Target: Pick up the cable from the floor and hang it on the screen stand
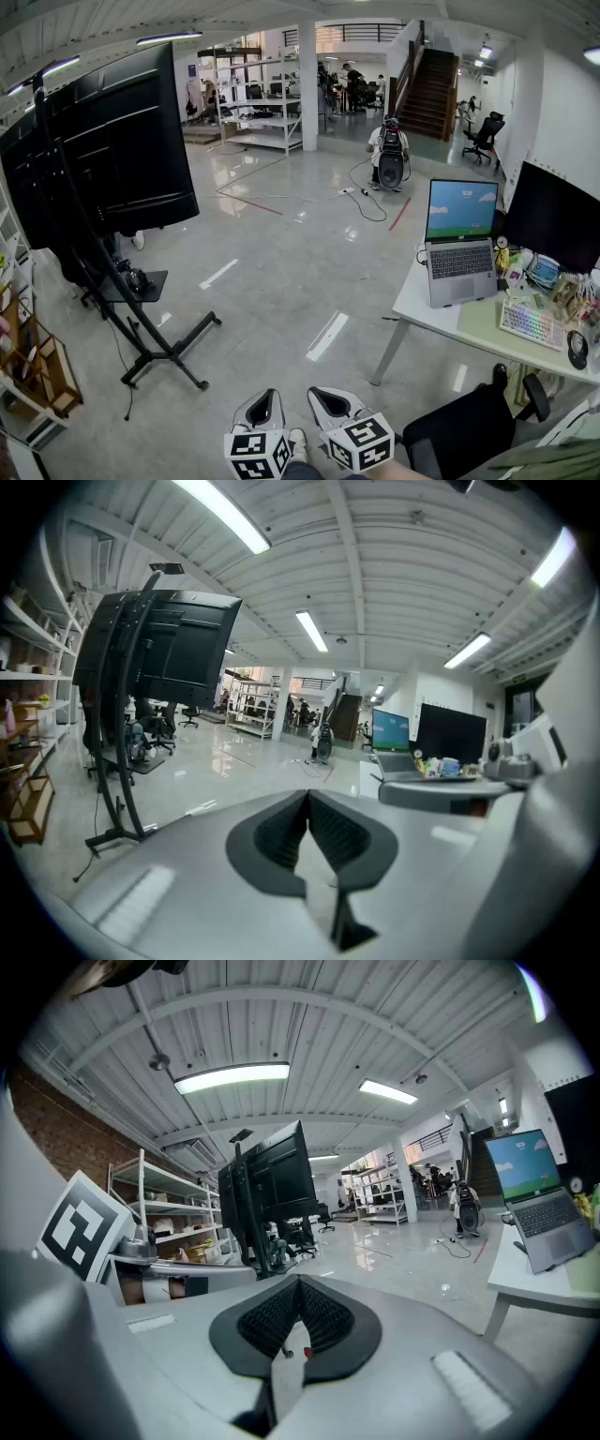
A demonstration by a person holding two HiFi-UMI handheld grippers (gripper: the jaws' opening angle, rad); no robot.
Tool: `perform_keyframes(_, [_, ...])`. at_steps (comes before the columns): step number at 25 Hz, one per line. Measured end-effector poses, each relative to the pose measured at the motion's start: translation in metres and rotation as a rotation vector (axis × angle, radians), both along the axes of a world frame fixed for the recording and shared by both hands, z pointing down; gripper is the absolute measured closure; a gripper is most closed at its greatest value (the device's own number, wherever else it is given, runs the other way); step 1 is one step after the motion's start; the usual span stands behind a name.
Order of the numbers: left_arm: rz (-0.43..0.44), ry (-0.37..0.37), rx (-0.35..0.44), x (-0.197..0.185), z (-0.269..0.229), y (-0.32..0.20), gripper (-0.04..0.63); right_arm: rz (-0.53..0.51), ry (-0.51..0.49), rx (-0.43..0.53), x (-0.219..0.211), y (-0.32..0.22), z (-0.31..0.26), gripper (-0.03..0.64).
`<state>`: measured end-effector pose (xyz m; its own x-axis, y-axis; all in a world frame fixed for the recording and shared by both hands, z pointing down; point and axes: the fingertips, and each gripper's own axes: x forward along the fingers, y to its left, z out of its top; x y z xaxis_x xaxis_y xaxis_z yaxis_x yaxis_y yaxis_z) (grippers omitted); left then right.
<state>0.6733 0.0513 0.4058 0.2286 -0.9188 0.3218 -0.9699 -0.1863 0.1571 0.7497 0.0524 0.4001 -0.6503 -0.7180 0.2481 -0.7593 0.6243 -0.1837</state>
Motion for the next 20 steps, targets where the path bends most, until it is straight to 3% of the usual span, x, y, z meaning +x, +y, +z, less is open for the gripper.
perform_keyframes(10, [-0.164, -0.014, -0.02, -0.063, 0.005, 0.029, 0.588, -0.168, 0.027, -0.015, -0.065, 0.019, 0.006, 0.618])
perform_keyframes(14, [-0.29, -0.013, -0.012, -0.119, -0.002, 0.05, 0.588, -0.29, 0.019, -0.019, -0.121, 0.031, 0.003, 0.618])
perform_keyframes(20, [-0.502, 0.008, -0.022, -0.234, -0.002, 0.09, 0.588, -0.499, 0.03, -0.021, -0.238, 0.059, 0.0, 0.618])
